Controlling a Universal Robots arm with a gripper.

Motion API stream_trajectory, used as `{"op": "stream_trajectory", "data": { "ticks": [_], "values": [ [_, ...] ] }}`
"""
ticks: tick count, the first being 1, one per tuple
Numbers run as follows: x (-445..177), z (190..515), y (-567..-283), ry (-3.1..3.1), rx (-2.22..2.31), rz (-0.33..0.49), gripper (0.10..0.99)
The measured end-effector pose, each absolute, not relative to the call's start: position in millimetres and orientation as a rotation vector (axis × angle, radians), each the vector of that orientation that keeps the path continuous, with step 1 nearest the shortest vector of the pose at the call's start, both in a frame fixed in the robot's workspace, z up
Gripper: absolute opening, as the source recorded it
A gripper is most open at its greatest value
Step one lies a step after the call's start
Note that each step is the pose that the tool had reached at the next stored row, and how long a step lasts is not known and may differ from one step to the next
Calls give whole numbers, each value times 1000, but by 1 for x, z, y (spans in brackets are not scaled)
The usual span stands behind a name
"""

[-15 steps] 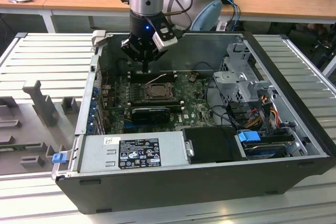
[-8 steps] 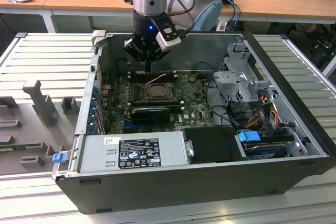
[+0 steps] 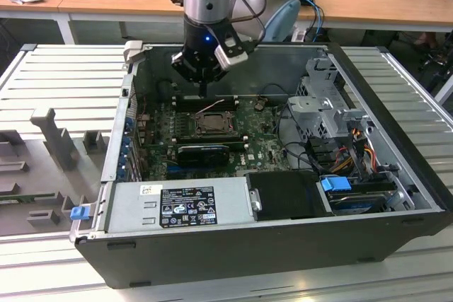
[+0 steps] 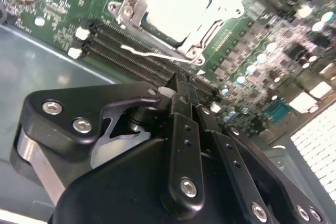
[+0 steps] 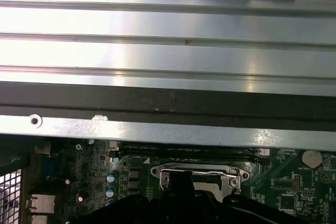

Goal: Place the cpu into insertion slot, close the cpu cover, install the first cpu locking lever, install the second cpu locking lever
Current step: 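Install the first cpu locking lever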

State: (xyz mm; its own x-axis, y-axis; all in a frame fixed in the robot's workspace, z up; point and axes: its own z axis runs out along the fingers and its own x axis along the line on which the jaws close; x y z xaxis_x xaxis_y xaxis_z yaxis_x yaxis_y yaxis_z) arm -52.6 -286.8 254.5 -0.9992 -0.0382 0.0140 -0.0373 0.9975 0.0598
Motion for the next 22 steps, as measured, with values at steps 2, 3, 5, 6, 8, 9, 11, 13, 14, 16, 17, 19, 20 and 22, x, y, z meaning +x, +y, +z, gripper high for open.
{"op": "stream_trajectory", "data": {
  "ticks": [2,3,5,6,8,9,11,13,14,16,17,19,20,22],
  "values": [
    [-52,251,-287,-3125,57,-97,106],
    [-52,250,-287,-3125,56,-97,106],
    [-51,248,-287,-3137,56,-96,106],
    [-51,248,-287,-3143,57,-96,106],
    [-51,246,-287,-3156,58,-97,106],
    [-50,245,-287,-3156,58,-97,106],
    [-50,239,-287,-3156,58,-97,106],
    [-49,235,-287,-3156,58,-97,106],
    [-49,234,-287,-3156,58,-97,106],
    [-48,232,-287,-3156,58,-98,106],
    [-47,231,-287,-3156,58,-98,106],
    [-43,229,-287,-3156,59,-98,106],
    [-41,229,-286,-3156,60,-98,106],
    [-39,228,-285,-3156,59,-98,106]
  ]
}}
